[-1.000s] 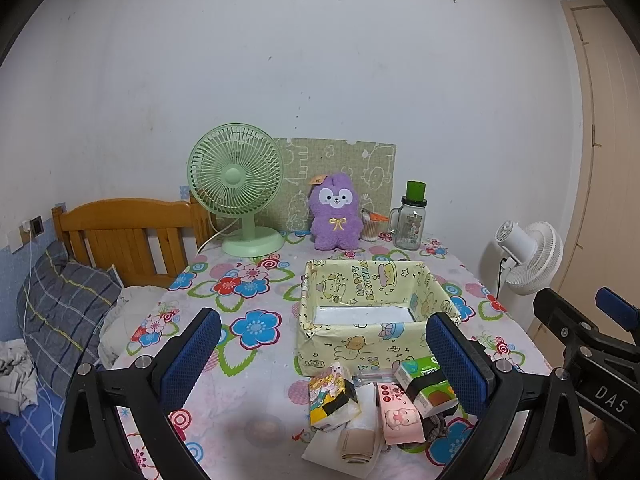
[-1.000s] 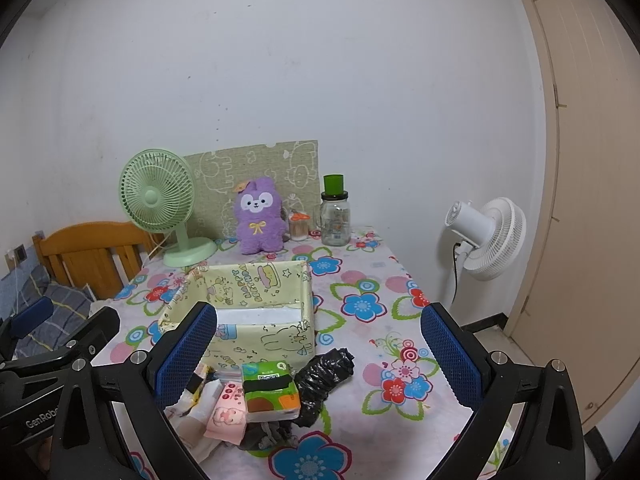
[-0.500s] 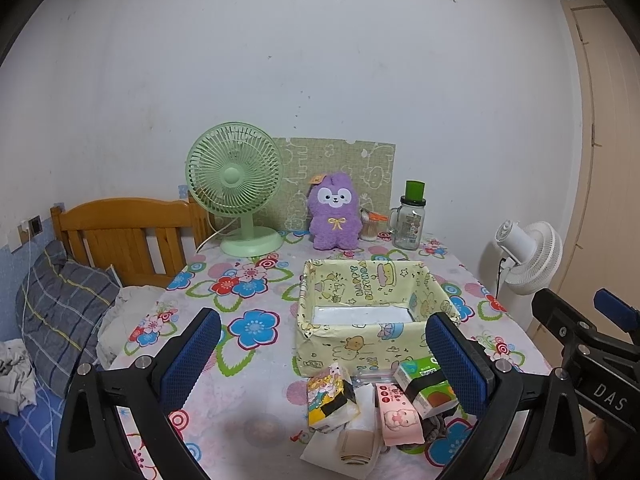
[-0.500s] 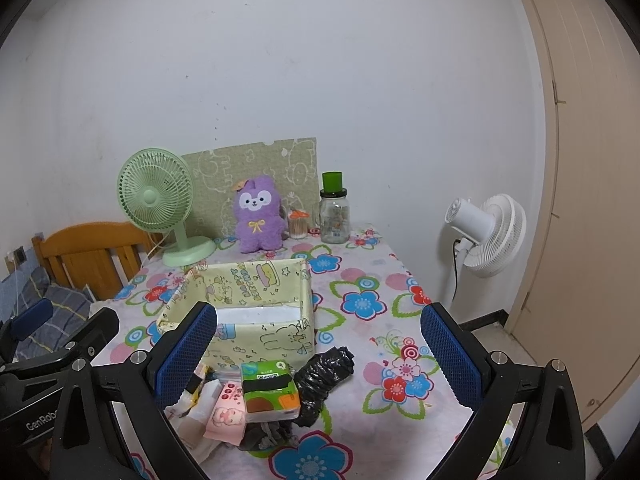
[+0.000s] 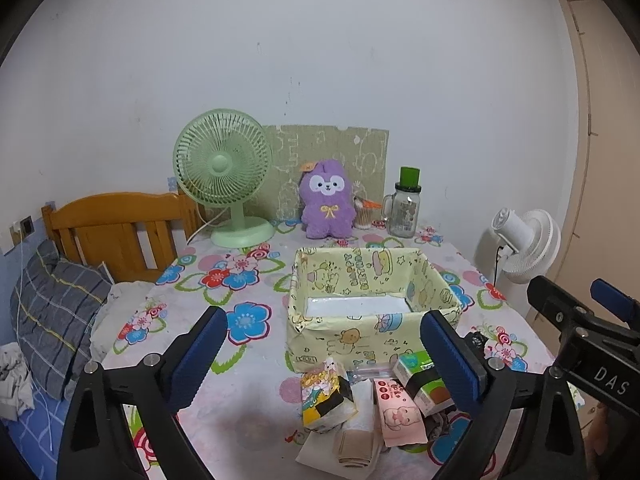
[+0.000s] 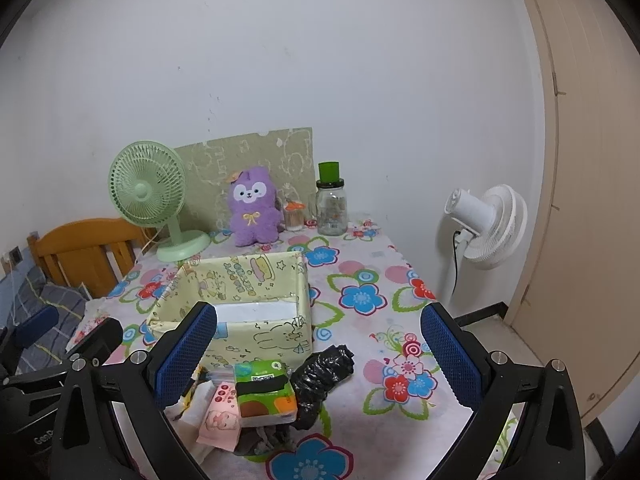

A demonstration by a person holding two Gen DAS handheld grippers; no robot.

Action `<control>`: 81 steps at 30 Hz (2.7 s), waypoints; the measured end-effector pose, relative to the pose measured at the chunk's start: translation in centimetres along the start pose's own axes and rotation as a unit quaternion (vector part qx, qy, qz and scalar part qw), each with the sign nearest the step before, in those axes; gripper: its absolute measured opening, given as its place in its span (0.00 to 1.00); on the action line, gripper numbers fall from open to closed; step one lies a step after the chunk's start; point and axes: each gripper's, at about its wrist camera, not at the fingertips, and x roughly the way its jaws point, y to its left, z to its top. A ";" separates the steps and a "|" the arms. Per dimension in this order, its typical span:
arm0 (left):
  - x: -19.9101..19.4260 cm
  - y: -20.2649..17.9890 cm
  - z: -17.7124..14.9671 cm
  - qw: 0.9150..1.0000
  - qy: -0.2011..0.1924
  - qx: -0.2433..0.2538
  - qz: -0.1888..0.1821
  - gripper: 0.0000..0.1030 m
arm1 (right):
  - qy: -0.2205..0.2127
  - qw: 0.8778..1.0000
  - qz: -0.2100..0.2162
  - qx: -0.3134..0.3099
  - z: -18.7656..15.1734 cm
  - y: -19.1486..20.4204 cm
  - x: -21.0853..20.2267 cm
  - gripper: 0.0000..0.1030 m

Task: Organize soft objects
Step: 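Grasp the yellow-and-white tissue pack with the left tool while the right tool grasps the green snack box, then lift both held items and carry them over the fabric box rim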

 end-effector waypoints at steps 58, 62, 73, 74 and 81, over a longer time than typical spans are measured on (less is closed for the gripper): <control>11.4 -0.8 -6.3 0.986 0.167 0.019 0.002 0.80 | 0.183 0.981 0.060 -0.021 -6.7 3.5 12.8 0.86; 11.9 -0.5 -6.7 0.984 0.177 0.014 0.000 0.77 | 0.194 0.979 0.062 -0.023 -6.9 3.9 13.5 0.82; 12.9 0.2 -7.2 0.979 0.201 -0.007 -0.022 0.45 | 0.208 0.976 0.053 -0.028 -7.2 4.5 14.2 0.56; 12.9 0.4 -7.2 0.979 0.202 -0.011 -0.024 0.45 | 0.208 0.976 0.053 -0.027 -7.1 4.6 14.2 0.56; 12.7 0.7 -7.0 0.980 0.199 -0.016 -0.024 0.42 | 0.202 0.978 0.053 -0.030 -6.8 4.9 13.7 0.55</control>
